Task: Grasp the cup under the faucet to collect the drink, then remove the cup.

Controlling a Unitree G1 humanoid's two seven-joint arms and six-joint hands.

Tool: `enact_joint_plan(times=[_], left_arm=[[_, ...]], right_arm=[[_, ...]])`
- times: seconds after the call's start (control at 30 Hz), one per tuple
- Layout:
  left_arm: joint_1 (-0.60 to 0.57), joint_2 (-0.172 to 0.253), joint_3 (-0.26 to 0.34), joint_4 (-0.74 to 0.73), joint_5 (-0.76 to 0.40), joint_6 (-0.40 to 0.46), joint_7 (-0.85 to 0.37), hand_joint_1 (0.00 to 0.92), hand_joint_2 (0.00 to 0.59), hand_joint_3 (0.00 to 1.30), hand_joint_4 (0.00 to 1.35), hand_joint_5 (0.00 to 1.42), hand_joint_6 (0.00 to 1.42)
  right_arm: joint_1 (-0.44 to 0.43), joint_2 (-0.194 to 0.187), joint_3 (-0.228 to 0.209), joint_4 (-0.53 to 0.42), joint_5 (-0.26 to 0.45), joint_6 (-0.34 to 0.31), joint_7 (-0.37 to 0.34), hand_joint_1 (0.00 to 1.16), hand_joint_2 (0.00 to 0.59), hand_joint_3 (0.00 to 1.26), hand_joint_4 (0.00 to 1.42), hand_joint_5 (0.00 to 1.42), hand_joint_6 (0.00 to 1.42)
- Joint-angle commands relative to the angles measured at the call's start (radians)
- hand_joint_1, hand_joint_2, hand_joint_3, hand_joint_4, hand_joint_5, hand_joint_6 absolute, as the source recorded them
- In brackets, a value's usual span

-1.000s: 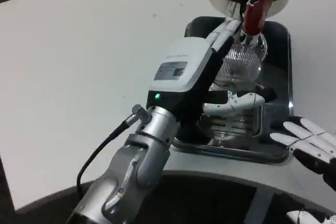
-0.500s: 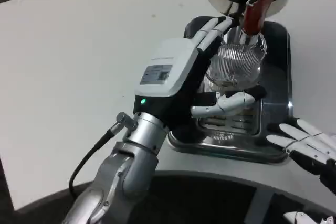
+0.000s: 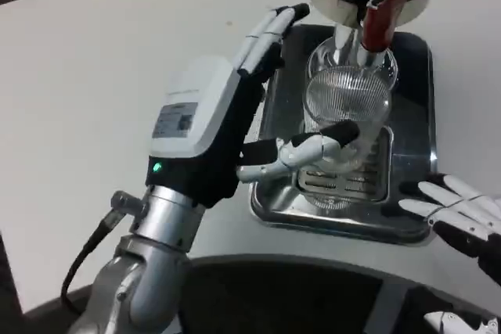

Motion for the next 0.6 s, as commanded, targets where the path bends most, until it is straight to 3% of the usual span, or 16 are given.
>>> enact_joint_plan(times=[0.03,0.3,0.43,0.6], left_arm=[[0.074,0.015,0.051,-0.115,-0.045,-0.016,-0.035,0.225,0.116,0.15,0.10,0.36,0.64],[0.037,0.003,0.117,-0.260,-0.204,-0.019,-0.138,0.097,0.107,0.24,0.19,0.33,0.54],[-0.082,-0.015,0.138,-0.299,-0.377,0.037,-0.257,0.006,0.110,0.31,0.27,0.35,0.45],[-0.189,-0.026,0.156,-0.302,-0.503,0.116,-0.355,0.000,0.113,0.31,0.29,0.37,0.45]], right_arm=[[0.002,0.004,0.008,-0.005,0.000,0.006,0.008,0.41,0.446,0.19,0.08,0.04,0.13],[-0.008,0.008,0.017,-0.009,-0.003,0.021,0.006,0.41,0.446,0.19,0.08,0.04,0.13],[-0.011,0.008,0.024,-0.014,-0.007,0.023,0.006,0.41,0.446,0.19,0.09,0.04,0.13],[-0.010,0.010,0.028,-0.020,-0.013,0.022,0.003,0.41,0.446,0.19,0.09,0.04,0.13]])
